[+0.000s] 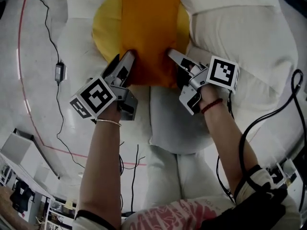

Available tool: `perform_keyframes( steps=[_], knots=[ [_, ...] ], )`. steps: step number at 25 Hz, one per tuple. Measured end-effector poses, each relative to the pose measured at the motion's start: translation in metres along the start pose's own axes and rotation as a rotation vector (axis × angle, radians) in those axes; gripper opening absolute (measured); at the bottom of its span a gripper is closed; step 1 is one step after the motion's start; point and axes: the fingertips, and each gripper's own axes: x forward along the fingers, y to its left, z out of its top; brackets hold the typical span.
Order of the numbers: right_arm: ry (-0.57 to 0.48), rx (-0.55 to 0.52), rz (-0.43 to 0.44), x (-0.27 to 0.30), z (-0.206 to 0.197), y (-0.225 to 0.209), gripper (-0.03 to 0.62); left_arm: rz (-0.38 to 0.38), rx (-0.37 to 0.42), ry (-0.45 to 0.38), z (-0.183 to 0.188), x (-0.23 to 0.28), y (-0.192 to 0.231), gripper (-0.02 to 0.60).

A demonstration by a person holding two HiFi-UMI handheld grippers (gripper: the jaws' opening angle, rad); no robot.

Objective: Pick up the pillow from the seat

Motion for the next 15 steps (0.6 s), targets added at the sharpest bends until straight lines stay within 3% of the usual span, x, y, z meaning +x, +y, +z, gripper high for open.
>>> perform_keyframes(
  steps=[6, 10, 15],
  knots=[
    [0.073, 0.034, -0.023, -0.03, -0.032, 0.025, 0.167, 0.051, -0.052, 0.128, -0.016, -0.036, -0.021, 0.218],
    [0.073, -0.002, -0.003, -0.069, -0.05, 0.079, 0.16, 0.054, 0.005, 0.099, -0.013, -0.085, -0.07, 0.215],
    [0.032, -0.094, 0.048, -0.116, -0.047, 0.167, 0.156, 0.01, 0.089, 0.028, 0.022, -0.135, -0.148, 0.206]
  ],
)
